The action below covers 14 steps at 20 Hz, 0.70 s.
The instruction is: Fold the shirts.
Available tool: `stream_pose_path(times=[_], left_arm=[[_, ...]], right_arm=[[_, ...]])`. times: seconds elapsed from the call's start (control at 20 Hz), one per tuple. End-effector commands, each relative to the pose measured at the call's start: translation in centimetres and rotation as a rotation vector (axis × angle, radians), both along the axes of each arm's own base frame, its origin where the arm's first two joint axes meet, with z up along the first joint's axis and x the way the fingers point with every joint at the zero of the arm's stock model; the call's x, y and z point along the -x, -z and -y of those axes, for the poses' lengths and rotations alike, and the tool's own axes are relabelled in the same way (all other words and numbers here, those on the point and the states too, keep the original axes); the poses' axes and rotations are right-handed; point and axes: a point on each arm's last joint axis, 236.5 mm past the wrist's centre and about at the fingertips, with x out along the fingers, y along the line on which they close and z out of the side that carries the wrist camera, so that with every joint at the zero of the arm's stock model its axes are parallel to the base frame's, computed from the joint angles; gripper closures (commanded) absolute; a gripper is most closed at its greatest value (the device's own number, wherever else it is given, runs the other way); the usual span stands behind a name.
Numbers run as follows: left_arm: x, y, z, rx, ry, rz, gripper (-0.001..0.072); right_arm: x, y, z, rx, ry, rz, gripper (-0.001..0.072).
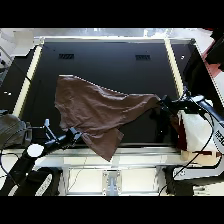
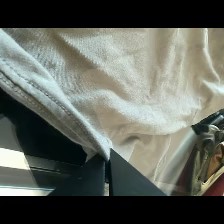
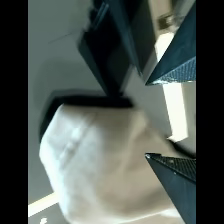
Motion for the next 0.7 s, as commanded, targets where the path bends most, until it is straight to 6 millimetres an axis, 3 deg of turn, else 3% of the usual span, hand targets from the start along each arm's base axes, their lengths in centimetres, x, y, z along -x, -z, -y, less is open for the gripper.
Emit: stream_pose_path(times=[0.0,0.15,0.2,0.25,0.3,0.45,0.55,0.65], left_arm=[[0.0,0.0,-0.1,-0.007,0.002,0.003,0.0695],[-0.2,0.0,-0.2,-0.008,-0.005,0.01,0.0695],[-0.3,-0.1,-0.2,-0.009,-0.009,0.013,0.0695],[-0.4,-0.1,-0.3,-0.01,-0.011,0.016,0.0695],[-0.5,-0.1,-0.3,-0.011,-0.015,0.02,0.0695],[-1.9,-0.9,-1.1,-0.02,-0.06,0.071,0.0695],[-4.1,-4.1,-2.3,-0.042,-0.097,0.186,0.0696],[-6.2,-9.6,-5.0,-0.194,-0.085,0.374,0.0697]], right_arm=[[-2.2,0.2,-0.4,0.023,0.061,0.059,0.0268],[-2.8,0.4,-0.8,0.016,0.065,0.061,0.0329],[-2.9,0.5,-0.9,0.004,0.074,0.059,0.0388],[-3.0,0.6,-0.8,0.002,0.082,0.06,0.0516],[-3.2,0.6,-0.8,-0.004,0.095,0.064,0.0701],[-3.4,-0.3,-1.3,-0.004,0.05,0.084,0.0697],[-3.9,-4.0,-1.7,0.024,-0.029,0.167,0.0698],[-3.6,-10.6,-0.6,0.132,-0.108,0.287,0.0699]])
